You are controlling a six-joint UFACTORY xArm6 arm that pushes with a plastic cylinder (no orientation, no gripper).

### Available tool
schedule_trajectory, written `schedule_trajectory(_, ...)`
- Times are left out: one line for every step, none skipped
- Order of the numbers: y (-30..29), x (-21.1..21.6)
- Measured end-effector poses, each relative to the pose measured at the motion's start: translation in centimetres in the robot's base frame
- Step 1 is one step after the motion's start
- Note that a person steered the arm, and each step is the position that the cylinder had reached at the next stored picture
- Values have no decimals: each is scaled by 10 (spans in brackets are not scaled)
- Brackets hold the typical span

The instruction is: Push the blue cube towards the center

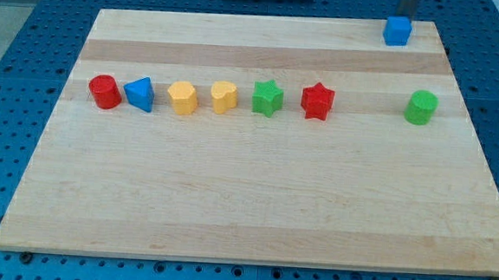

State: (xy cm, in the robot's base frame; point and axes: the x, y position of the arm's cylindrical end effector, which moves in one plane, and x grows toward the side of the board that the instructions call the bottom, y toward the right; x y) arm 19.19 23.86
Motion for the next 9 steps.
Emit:
schedule_trajectory(0, 12)
schedule_trajectory(0, 36)
schedule_trajectory(-10, 43)
schedule_trajectory(-21, 45)
schedule_trajectory(-34, 45)
schedule_trajectory(-47, 45)
schedule_trajectory(-54, 47)
schedule_trajectory(-55, 60)
schedule_trajectory(-55, 83)
